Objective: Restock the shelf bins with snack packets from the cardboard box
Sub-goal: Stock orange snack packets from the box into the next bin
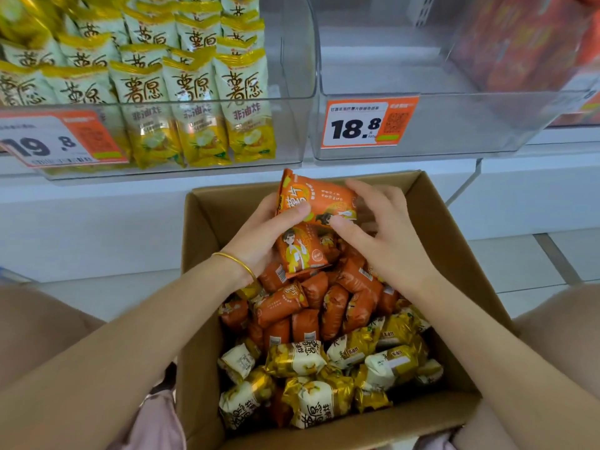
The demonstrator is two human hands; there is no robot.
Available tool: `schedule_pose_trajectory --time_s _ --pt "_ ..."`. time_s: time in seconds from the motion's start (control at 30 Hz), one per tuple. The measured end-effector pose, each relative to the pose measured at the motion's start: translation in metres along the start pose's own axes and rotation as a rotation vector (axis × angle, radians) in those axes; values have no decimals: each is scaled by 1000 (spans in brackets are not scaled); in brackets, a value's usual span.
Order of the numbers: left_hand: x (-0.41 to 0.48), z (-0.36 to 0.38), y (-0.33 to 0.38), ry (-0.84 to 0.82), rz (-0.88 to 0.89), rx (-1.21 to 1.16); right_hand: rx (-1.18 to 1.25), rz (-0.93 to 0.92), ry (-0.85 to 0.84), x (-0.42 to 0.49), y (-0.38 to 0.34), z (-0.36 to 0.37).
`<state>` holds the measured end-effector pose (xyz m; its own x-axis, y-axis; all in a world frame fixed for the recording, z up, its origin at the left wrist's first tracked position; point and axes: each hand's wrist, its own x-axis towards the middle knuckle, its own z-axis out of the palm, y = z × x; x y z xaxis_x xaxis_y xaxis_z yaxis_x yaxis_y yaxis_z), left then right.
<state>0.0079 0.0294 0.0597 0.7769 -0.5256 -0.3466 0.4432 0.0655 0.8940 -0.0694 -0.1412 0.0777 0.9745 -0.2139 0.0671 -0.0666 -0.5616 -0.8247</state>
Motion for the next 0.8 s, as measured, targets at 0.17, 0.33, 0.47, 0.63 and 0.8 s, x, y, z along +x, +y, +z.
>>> schedule_pose_trajectory --time_s 0.17,0.33,0.47,0.63,0.8 --pt "-5 -10 3 -114 33 249 -43 -94 -177 9 -8 -9" --pt "-20 -10 13 -200 97 368 155 36 -326 7 -11 -14" --pt "-33 -12 33 -217 242 392 647 190 -278 2 -17 -32" --pt "-48 10 66 -234 382 431 856 48 -482 -3 -37 -47" --pt "-42 38 114 -296 472 515 846 -57 -508 10 -63 -71"
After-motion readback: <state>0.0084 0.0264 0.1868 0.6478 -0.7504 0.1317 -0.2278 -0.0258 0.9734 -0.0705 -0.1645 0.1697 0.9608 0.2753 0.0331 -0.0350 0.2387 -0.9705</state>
